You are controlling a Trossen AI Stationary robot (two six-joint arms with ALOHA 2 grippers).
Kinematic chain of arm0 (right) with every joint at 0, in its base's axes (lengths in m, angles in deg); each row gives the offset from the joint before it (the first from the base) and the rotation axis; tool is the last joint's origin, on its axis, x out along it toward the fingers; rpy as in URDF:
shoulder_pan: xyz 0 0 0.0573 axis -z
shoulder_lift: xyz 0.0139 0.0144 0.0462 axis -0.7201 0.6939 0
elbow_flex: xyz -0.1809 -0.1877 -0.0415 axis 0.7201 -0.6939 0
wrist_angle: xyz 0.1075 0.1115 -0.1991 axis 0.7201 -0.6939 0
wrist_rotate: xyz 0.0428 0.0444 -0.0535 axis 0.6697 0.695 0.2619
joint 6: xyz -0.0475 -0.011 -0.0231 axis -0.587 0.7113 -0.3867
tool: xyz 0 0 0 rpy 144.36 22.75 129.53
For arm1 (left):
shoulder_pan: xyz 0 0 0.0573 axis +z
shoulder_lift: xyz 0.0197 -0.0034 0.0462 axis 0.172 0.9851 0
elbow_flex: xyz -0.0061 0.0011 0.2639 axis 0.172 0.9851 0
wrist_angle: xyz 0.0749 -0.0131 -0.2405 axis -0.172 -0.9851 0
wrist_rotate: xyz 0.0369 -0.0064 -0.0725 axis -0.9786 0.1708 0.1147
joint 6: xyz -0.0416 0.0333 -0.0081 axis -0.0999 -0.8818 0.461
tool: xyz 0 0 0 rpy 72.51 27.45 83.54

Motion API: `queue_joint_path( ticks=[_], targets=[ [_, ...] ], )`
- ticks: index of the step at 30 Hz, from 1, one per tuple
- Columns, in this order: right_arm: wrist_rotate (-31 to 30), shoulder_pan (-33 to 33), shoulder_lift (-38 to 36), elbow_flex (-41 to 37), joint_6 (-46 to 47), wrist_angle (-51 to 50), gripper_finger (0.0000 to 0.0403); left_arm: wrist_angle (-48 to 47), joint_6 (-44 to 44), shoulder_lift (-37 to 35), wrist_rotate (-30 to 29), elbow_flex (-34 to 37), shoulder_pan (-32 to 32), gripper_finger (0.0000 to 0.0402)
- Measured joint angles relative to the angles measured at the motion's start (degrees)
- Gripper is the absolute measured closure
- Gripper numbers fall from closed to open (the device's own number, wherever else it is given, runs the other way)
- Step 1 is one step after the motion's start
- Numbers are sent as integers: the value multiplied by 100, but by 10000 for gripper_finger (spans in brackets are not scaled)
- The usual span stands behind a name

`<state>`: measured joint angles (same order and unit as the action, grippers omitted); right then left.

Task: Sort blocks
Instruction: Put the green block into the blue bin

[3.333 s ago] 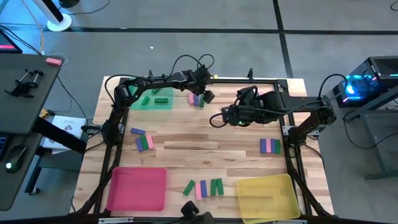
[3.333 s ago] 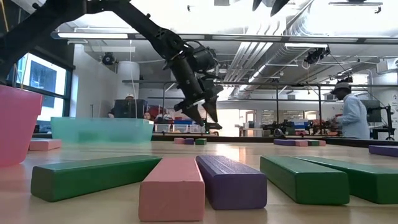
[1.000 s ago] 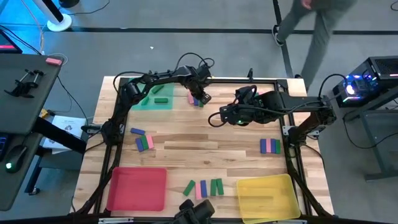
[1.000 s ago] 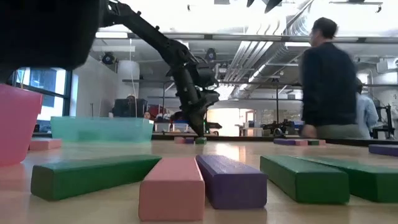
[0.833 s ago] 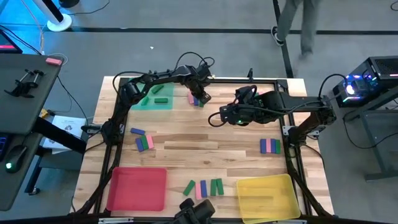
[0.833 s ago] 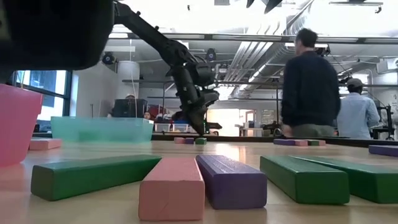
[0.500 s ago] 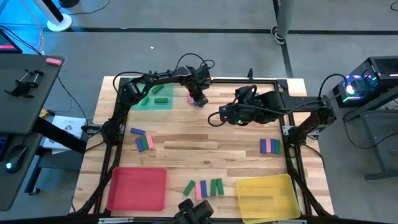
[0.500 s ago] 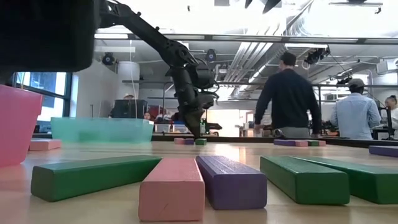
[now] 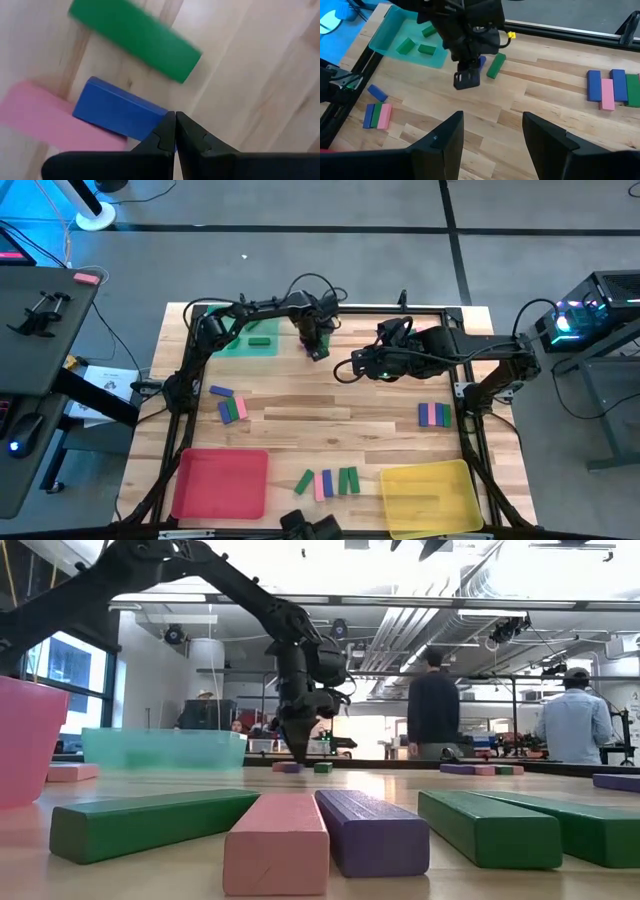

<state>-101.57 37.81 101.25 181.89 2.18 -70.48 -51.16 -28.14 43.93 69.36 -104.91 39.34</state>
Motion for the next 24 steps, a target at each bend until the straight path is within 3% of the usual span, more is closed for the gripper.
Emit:
queue_joint_path(
  ticks=[6,11,16,21,24],
  targets=[
    [183,315,28,2,-125,62,225,26,403,-461,-81,31,219,401],
    [412,1039,291,4,-1382,484,254,-127,502,-1529,126,139,376,401],
    [973,1872,789,4,-2829,1565,379,320,935,-3536,198,899,372,401],
    [2280,2647,1546,8,-3710,2942,396,1028,1557,-5761,101,2103,156,401],
    [3078,3025,2192,11,-3697,3336,399,1720,1929,-6989,103,2833,-41,401]
  ],
)
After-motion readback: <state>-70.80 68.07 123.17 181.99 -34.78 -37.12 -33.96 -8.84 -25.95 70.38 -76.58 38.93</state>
